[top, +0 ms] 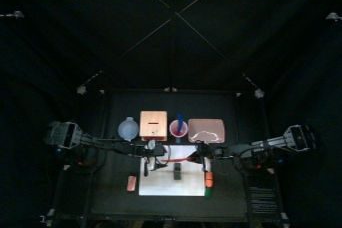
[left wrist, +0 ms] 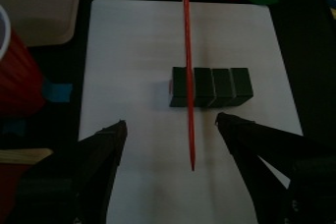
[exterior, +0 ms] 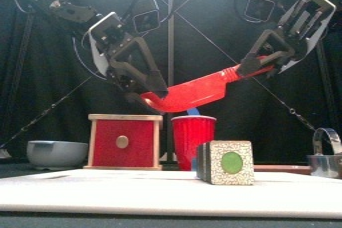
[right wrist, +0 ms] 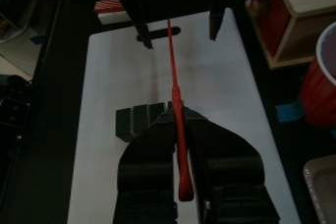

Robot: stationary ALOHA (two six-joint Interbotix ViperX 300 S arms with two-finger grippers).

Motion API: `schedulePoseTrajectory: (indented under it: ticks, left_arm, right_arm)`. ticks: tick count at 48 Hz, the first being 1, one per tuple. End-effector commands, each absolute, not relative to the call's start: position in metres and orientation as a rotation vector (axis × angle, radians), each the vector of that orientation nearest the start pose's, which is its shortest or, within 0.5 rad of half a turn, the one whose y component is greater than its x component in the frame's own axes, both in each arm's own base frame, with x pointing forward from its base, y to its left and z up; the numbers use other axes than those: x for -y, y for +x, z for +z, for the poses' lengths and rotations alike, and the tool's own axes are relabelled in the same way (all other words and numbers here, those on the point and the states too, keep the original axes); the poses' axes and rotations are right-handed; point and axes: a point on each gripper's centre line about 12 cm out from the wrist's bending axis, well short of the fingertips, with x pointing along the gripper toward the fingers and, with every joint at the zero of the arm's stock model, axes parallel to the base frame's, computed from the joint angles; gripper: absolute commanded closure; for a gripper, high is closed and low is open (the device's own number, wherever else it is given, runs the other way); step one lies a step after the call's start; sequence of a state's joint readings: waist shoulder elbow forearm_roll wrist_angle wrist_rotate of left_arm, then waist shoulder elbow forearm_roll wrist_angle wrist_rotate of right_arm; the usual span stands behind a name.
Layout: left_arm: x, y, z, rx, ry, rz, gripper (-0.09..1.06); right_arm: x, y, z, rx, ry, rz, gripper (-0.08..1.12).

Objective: Place sushi on board then cut the sushi with the knife then place the pieces on the plate
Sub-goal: Grasp knife edge with left hand

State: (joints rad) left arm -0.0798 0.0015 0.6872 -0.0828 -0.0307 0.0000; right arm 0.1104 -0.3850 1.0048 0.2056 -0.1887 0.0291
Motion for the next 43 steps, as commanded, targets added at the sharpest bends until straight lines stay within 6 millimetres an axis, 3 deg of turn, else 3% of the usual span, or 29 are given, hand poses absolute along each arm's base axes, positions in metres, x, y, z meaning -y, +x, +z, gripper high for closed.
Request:
schedulePoseTrajectory:
  ticks: [1,18,34,43]
  left_arm:
    - [0.0316,0.3920,0.1765,-0.619,-0.056,-0.050,-0.03]
    - [0.0310,0.3930,0.1763,-0.619,-0.056,-0.048,0.18]
    - [0.0321,0.3983,0.1728,-0.628,-0.057,-0.049,0.25]
    - [0.0321,0.3981,0.1718,-0.634,-0.056,-0.049,0.36]
  right_arm:
    - [-0.0304,0.2964,0.2142,-0.402,0.195,0.031,0.78]
    - [-0.0331,0.2951,0.2126,-0.408,0.188,0.041,0.78]
    - [-0.0331,0.2951,0.2126,-0.408,0.185,0.042,0.78]
    - [-0.0341,0.2930,0.2093,-0.418,0.192,0.043,0.78]
